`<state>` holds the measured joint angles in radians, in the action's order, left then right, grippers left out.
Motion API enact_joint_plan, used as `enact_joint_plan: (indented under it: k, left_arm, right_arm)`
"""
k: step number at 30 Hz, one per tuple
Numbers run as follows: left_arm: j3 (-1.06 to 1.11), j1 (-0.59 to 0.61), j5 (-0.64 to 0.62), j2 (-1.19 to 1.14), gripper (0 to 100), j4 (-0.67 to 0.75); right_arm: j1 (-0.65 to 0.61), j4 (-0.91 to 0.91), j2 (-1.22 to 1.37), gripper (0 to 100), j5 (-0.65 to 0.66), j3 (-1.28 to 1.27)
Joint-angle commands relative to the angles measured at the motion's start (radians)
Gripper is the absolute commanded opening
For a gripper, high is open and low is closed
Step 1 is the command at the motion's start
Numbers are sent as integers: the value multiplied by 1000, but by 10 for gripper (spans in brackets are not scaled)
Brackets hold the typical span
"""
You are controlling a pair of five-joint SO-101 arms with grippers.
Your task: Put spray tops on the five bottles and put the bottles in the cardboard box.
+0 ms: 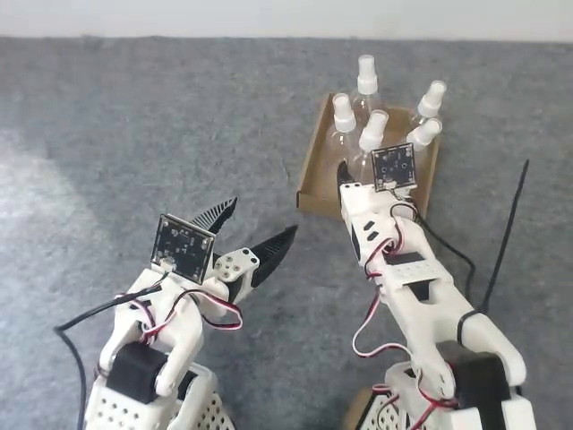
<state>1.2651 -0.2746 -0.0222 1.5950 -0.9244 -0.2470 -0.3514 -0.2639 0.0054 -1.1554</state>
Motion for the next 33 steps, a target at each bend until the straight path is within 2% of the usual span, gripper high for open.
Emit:
enact_joint_plan:
  k: [1,28,33]
  left_arm:
    - [-7,6,2,2,303,23]
    - [-7,6,2,5,303,23]
    - [-7,6,2,5,303,23]
  right_arm:
    - [2,-21,-16,133,5,-8]
    - [2,-22,-5,139,2,-11]
    - [2,-22,-5,229,2,-11]
